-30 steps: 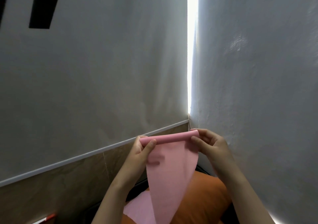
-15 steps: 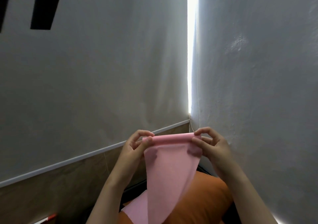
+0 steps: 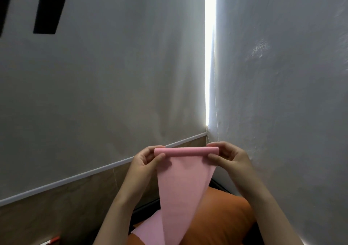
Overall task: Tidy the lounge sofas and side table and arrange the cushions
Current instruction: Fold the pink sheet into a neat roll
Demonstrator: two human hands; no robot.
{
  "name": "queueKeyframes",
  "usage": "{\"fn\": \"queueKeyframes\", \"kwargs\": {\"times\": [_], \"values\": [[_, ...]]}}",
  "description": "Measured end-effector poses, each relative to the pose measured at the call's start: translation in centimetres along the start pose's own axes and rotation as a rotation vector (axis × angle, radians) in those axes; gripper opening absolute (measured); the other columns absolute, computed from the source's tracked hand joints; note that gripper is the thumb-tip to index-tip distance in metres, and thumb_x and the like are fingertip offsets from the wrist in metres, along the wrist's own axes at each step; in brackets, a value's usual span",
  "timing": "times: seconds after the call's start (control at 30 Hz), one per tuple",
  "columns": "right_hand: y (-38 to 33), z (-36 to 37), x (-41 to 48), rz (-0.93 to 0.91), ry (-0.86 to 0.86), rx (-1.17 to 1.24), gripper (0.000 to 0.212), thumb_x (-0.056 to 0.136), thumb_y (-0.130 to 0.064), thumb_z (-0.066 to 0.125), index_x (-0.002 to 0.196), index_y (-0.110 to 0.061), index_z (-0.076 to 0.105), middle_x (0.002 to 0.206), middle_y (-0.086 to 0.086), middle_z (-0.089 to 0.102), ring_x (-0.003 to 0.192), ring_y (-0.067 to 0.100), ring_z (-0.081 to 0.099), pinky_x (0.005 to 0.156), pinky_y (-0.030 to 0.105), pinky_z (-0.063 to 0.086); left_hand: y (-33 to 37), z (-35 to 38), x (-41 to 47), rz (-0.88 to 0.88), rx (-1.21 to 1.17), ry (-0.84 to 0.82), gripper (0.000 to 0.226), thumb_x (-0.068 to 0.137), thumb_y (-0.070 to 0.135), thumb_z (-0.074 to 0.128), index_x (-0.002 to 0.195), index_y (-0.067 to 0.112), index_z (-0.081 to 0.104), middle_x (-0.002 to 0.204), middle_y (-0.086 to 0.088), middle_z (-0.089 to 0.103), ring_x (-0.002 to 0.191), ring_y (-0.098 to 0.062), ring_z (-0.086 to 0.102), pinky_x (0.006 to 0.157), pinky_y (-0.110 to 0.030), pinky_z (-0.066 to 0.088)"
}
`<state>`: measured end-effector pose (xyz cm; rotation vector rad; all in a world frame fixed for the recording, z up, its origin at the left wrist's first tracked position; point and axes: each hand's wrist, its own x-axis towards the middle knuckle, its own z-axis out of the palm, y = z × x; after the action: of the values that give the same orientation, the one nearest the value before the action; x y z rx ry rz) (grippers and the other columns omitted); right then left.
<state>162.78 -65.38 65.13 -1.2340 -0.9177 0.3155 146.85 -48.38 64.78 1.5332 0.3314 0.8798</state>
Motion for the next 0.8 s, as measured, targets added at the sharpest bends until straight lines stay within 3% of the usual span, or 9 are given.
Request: {"fn": "queueKeyframes", "kwargs": {"times": [0.13,0.23,0.3,0.43,0.57,0.63,0.7,0.8], "values": [[-0.31,0.03,-0.07,0.045,-0.036,0.091,0.016,0.087,-0.003,0.063,0.103,-0.005,0.062,0.086,0.015,0.073,0.078,0.028,0.072,0.068,0.029,0.059,0.18,0.12,0.0,-0.003,-0.083,-0.048,0.022,0.084,0.017,0.062,0.103,0.007,0.062,0.092,-0.013,0.072,0.081,-0.022,0.069,0.071,-0.031,0.059],[-0.49,0.05,-0.21,0.083,-0.061,0.12,0.016,0.089,-0.008,0.06,0.105,-0.008,0.06,0.072,0.014,0.068,0.061,0.022,0.065,0.05,0.028,0.054,0.26,0.42,-0.26,-0.034,-0.175,-0.088,0.019,0.087,0.016,0.059,0.103,0.008,0.057,0.081,-0.014,0.067,0.066,-0.022,0.066,0.059,-0.034,0.06],[-0.56,-0.06,-0.33,0.096,-0.062,0.139,0.015,0.089,-0.006,0.06,0.104,-0.01,0.061,0.071,0.014,0.067,0.06,0.02,0.062,0.047,0.029,0.052,0.24,0.51,-0.37,-0.038,-0.179,-0.106,0.016,0.089,0.013,0.057,0.105,0.009,0.056,0.08,-0.014,0.064,0.063,-0.021,0.064,0.055,-0.033,0.058],[-0.7,-0.34,-0.38,0.071,-0.06,0.146,0.019,0.084,0.002,0.064,0.1,-0.006,0.063,0.079,0.015,0.072,0.066,0.02,0.067,0.054,0.026,0.055,0.15,0.59,-0.4,-0.049,-0.162,-0.069,0.012,0.09,0.009,0.059,0.103,0.01,0.061,0.083,-0.012,0.064,0.071,-0.021,0.065,0.06,-0.034,0.058],[-0.79,-0.15,-0.37,0.064,-0.014,0.114,0.015,0.07,-0.02,0.073,0.081,-0.01,0.069,0.075,0.016,0.071,0.062,0.024,0.067,0.054,0.029,0.056,0.02,0.63,-0.24,-0.028,-0.069,-0.04,0.012,0.083,0.028,0.067,0.088,0.018,0.062,0.081,-0.012,0.064,0.071,-0.024,0.065,0.076,-0.048,0.056],[-0.68,-0.07,-0.36,0.055,-0.001,0.09,0.014,0.069,-0.022,0.073,0.078,-0.013,0.07,0.074,0.014,0.071,0.062,0.022,0.066,0.054,0.028,0.056,0.06,0.74,-0.28,-0.025,-0.071,-0.037,0.012,0.082,0.026,0.066,0.088,0.017,0.061,0.081,-0.013,0.066,0.07,-0.023,0.065,0.072,-0.044,0.056],[-0.7,-0.16,-0.43,0.058,-0.013,0.084,0.016,0.074,-0.017,0.073,0.089,-0.015,0.07,0.08,0.014,0.073,0.067,0.023,0.069,0.058,0.029,0.057,0.16,0.84,-0.41,-0.031,-0.095,-0.05,0.016,0.083,0.022,0.065,0.097,0.016,0.06,0.085,-0.014,0.071,0.074,-0.024,0.069,0.065,-0.035,0.059],[-0.69,-0.48,-0.42,0.064,-0.032,0.052,0.03,0.082,-0.003,0.069,0.107,-0.019,0.066,0.089,0.009,0.075,0.077,0.018,0.072,0.062,0.023,0.056,0.05,0.69,-0.48,-0.045,-0.078,-0.066,0.033,0.082,0.019,0.065,0.114,0.019,0.059,0.097,-0.014,0.074,0.087,-0.026,0.072,0.069,-0.031,0.058]]}}
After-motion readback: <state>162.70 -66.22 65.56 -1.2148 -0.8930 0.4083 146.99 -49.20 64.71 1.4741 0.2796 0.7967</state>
